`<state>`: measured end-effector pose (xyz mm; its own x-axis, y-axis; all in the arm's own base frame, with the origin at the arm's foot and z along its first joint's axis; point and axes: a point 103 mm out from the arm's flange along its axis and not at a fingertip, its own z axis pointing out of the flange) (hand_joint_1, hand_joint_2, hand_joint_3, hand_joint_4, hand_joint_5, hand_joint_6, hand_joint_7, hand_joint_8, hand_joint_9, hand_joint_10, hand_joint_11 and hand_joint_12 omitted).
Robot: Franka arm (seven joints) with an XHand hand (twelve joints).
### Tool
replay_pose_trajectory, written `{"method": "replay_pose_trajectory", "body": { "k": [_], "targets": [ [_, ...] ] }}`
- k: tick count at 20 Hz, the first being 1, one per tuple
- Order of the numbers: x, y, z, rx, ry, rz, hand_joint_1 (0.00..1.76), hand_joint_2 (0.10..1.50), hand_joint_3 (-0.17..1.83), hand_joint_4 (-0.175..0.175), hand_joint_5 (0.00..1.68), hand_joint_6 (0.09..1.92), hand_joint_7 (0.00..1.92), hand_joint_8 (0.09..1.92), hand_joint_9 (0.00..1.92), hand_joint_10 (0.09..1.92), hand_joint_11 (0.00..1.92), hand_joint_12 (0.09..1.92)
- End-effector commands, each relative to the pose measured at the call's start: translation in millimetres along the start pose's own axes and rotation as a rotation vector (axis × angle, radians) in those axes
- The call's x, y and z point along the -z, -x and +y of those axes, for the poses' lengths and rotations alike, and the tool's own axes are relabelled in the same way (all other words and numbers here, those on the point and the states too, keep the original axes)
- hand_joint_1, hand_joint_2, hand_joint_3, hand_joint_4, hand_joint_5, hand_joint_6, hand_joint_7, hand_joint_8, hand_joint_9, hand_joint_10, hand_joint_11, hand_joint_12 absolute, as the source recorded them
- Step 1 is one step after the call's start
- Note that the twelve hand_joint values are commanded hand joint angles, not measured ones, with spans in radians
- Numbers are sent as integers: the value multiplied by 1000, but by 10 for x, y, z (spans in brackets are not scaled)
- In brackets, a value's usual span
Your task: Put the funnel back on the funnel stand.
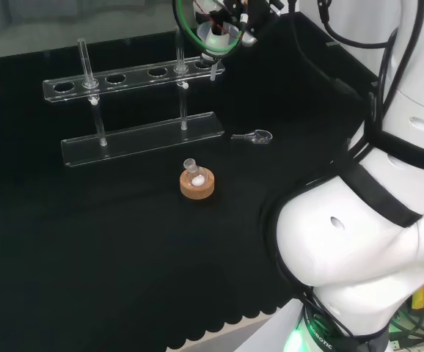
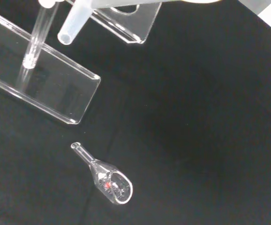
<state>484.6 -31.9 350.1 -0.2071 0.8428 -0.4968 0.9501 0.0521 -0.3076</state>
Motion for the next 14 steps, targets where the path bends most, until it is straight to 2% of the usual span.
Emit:
{"method": "replay_pose_trajectory", "body": {
  "k": [1,5,14],
  "targets": [
    [90,263,476,-12,14,9,678,859,506,45,746,886,489,639,898,457,543,1269],
    [125,317,629,-22,29,12,679,862,508,46,748,887,488,639,897,458,543,1269],
    [77,367,887,-19,16,12,683,864,509,47,750,888,486,640,894,460,539,1272]
  ]
}}
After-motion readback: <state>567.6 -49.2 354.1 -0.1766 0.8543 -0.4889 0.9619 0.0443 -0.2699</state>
